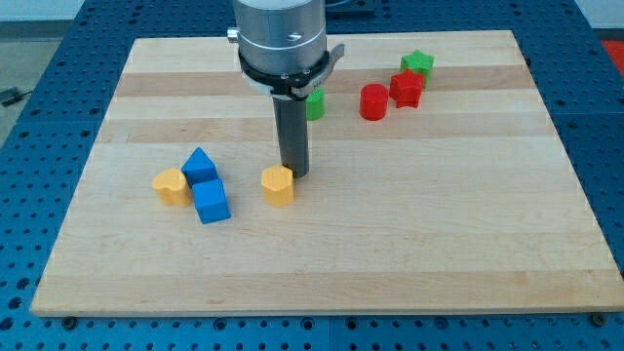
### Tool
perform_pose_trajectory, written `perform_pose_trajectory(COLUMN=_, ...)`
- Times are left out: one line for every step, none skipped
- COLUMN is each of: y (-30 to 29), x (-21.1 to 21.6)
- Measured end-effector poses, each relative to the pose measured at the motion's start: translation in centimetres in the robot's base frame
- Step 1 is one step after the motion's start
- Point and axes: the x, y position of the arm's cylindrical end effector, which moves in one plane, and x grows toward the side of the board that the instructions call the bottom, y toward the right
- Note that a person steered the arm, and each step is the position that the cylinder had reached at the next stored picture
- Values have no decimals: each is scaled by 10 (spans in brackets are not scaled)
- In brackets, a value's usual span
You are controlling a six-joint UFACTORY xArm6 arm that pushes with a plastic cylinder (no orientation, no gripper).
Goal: Push the yellow hexagon into the blue blocks
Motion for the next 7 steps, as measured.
perform_pose_trajectory(y=33, x=18)
perform_pose_trajectory(y=43, x=39)
perform_pose_trajectory(y=6, x=38)
perform_pose_trajectory(y=-35, x=26)
perform_pose_trajectory(y=-46, x=25)
perform_pose_trajectory(y=-46, x=20)
perform_pose_trajectory(y=-60, x=6)
